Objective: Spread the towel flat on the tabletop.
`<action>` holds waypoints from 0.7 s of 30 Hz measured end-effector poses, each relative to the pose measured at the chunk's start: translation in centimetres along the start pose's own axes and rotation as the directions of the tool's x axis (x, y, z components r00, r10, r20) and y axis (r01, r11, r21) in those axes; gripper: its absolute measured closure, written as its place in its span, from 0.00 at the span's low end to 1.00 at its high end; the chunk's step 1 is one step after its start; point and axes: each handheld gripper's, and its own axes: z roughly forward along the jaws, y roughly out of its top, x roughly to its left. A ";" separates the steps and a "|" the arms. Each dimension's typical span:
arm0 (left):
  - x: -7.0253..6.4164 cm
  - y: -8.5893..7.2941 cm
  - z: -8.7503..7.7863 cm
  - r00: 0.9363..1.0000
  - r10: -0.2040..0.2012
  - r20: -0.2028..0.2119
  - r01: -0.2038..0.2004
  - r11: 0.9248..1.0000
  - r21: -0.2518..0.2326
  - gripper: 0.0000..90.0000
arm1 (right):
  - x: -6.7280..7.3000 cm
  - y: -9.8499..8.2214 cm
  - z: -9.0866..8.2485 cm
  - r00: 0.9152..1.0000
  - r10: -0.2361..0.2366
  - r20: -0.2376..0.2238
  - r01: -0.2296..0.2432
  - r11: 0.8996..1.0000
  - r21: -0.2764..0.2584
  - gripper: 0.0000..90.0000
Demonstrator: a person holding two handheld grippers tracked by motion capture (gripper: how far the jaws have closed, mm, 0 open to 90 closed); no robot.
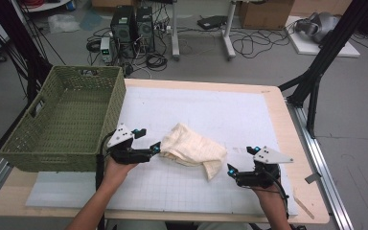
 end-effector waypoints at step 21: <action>-0.1 -0.1 0.1 1.000 0.014 -0.003 -0.014 1.000 0.016 0.25 | 4.0 1.0 1.9 0.979 -0.123 -0.161 0.127 0.992 0.013 0.32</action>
